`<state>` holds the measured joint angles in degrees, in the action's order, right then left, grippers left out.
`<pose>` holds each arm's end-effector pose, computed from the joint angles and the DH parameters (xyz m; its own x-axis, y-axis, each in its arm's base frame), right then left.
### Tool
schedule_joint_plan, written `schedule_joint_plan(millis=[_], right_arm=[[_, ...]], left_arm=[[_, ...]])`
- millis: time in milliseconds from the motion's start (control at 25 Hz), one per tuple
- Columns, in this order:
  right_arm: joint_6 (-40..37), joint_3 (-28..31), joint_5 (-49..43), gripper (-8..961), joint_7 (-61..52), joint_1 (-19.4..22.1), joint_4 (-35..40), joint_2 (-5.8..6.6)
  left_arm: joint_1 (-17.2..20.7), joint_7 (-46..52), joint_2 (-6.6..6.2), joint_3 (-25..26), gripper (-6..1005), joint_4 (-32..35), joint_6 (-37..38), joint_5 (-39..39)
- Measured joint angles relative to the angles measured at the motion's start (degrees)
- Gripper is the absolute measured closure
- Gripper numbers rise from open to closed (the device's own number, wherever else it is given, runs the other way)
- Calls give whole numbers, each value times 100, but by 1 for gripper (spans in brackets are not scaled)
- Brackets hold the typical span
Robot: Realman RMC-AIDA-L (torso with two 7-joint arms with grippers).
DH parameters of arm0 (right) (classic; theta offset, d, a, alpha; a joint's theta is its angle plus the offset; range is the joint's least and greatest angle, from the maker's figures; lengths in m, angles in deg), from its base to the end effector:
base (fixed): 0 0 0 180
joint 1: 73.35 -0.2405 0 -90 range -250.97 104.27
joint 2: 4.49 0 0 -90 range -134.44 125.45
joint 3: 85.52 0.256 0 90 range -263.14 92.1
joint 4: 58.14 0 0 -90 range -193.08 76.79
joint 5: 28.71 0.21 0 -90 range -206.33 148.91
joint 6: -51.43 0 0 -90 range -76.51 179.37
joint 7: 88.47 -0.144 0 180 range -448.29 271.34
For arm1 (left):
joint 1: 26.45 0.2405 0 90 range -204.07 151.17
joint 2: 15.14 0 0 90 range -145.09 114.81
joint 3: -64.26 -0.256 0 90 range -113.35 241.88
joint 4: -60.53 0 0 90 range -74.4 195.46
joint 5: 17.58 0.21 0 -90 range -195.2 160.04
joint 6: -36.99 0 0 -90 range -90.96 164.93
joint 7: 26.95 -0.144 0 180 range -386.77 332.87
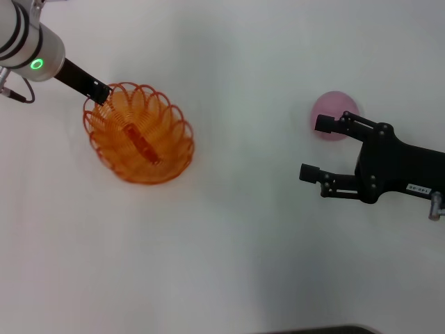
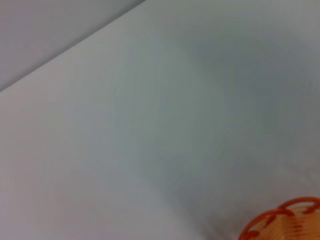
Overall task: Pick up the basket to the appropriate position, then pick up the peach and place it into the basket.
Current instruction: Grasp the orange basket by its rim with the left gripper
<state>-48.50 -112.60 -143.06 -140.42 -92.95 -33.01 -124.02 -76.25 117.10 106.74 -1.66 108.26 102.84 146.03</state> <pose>0.3084 0.2444 -0.0118 0.7193 -0.1677 -0.6742 -0.4121 -0.8842 -0.2198 -0.2037 0.4261 -0.0287 0.7030 0.6981 -0.1356 0.5006 -0.6212 -0.6029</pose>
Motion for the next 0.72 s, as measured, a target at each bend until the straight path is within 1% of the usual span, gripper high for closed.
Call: schedule_joint_plan(millis=[160,360,720], right_arm=[[-1,1,3,9,0,3,0,0],[-6,1,18,9,0,18,0,0],[-9,9,28,8,0,31,0,0]], left_arm=[[3,-5,2,1,875,8,-4,2],[7,-14,12,1,941,36,-19,5],[68,-18,51,-2,943,199,19,4]])
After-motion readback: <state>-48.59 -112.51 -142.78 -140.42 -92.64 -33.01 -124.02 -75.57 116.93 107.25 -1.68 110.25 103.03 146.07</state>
